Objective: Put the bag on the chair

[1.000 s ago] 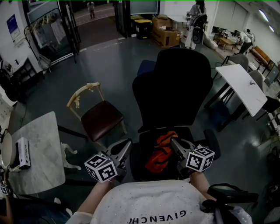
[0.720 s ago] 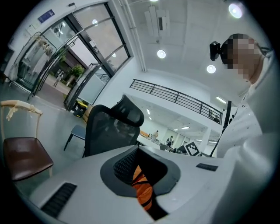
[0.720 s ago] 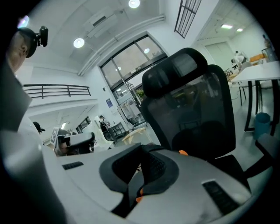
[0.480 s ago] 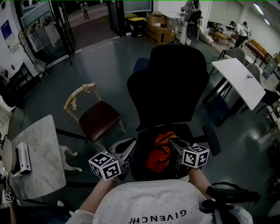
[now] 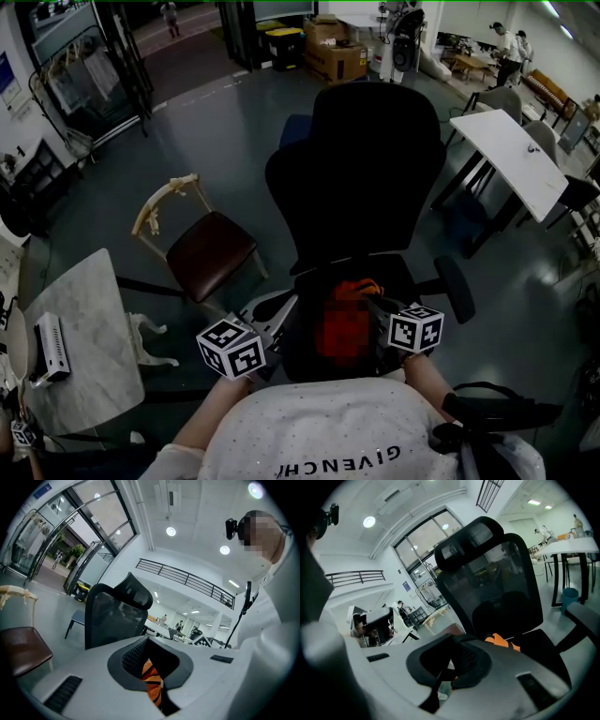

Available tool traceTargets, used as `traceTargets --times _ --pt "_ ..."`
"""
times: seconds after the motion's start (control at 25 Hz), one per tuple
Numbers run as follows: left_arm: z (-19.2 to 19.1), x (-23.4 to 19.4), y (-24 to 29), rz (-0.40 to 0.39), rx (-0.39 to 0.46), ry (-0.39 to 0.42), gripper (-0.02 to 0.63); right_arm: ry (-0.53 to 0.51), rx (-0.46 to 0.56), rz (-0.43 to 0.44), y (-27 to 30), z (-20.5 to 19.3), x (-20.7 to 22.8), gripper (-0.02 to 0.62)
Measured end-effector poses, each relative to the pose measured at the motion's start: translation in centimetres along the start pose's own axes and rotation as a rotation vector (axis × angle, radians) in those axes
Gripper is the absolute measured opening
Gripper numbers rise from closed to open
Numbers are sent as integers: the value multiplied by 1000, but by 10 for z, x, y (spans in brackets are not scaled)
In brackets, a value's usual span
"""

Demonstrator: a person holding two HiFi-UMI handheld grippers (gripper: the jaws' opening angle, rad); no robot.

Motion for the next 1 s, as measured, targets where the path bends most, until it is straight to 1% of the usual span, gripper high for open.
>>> traceTargets --times 0.2,0.36,0.56,0.8,1.0 --pt "-7 -6 -3 12 -4 -30 -5 17 -9 -7 4 -5 3 -2" --pt "-12 2 -7 14 5 -48 -5 17 -40 -18 0 -12 6 -1" --pt "-18 10 -6 38 30 -60 -5 4 -56 -15 -3 -13 15 -1" --pt "-35 33 -4 86 48 -72 -5 -15 -88 7 -22 -24 26 0" --pt "-56 63 3 135 51 -95 -5 -18 -130 26 -42 -35 42 0"
Point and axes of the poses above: the fingertips, and each gripper's own axes: y forward along the fingers, x to its right, z out of its top, the point moved 10 cm from there along -y, backward along the fingers, and after that the axes turned 2 degrees about -y, right-handed, at the moved point
